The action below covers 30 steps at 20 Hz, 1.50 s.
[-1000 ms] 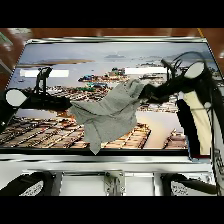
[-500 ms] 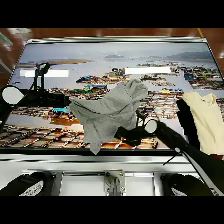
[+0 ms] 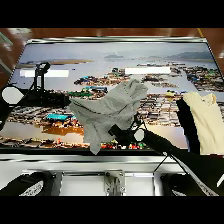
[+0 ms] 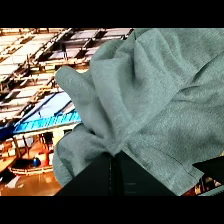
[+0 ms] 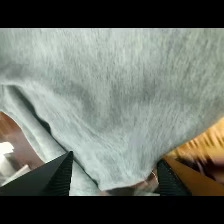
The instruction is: Fold the shirts.
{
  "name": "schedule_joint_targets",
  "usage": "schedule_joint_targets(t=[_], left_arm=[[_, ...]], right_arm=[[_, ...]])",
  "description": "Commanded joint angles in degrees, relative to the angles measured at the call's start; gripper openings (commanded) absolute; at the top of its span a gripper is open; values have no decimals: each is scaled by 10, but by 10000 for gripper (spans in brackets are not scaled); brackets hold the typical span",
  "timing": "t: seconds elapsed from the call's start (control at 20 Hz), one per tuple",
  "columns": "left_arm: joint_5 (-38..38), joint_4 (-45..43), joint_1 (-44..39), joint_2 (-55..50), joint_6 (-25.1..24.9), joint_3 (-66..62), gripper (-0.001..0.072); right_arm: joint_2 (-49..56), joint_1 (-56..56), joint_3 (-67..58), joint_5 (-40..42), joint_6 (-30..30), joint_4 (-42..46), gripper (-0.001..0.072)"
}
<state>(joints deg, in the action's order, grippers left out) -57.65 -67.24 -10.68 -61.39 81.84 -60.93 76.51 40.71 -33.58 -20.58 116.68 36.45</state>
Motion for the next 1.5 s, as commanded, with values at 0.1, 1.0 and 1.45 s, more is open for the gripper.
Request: schedule_joint_targets(t=[0.1, 1.0, 1.45], left_arm=[[0, 0, 1, 0, 0, 0, 33], [-90, -86, 0, 215, 37, -492, 32], [-276, -120, 0, 205, 37, -484, 33]], right_arm=[[21, 5, 1, 36, 14, -37, 194], [-495, -301, -503, -129, -216, 377, 56], [-462, -301, -551, -438, -194, 506, 56]])
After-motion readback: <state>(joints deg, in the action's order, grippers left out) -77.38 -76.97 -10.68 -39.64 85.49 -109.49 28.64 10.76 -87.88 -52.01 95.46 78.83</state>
